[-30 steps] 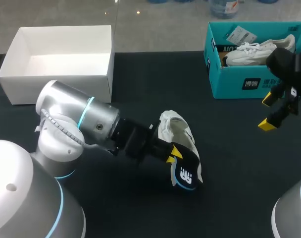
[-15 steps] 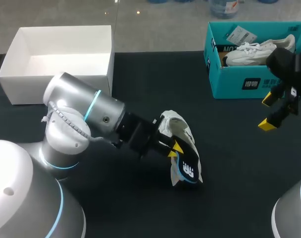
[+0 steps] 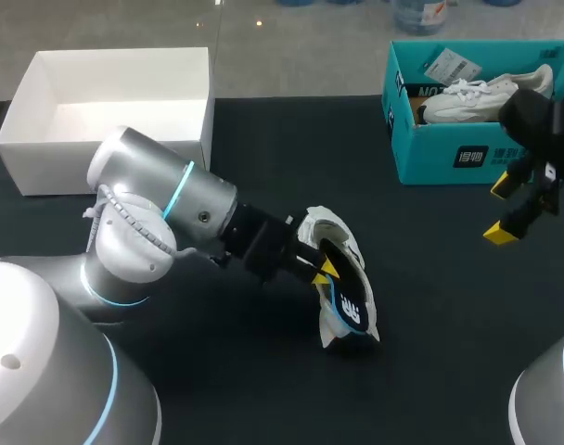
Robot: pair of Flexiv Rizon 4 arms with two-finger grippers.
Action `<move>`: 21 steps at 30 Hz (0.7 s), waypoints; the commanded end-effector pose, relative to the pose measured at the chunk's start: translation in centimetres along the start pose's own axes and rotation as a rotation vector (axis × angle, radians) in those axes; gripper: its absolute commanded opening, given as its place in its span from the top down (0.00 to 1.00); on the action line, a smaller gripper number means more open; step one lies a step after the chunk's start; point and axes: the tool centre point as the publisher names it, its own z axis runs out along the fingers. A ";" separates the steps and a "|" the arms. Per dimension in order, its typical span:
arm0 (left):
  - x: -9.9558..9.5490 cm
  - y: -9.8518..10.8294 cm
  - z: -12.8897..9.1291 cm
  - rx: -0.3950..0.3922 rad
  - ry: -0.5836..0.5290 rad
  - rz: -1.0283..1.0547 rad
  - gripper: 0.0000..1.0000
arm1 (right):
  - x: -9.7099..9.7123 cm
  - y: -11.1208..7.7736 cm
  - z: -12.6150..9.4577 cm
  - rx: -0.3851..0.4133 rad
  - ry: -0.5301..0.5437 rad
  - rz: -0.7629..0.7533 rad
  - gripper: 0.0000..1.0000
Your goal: Take the shoe out of the shoebox, open the shoe tongue, remove and reinsert the insole, then place the shoe into the shoebox
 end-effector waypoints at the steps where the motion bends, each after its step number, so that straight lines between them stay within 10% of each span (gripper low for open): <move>1: 0.1 0.9 0.4 -0.013 -0.001 -0.008 1.00 | -0.2 0.1 0.1 0.003 0.003 0.000 0.00; 21: 1.0 2.4 0.4 -0.068 0.009 -0.011 1.00 | -0.2 0.1 0.1 0.003 0.003 0.000 0.00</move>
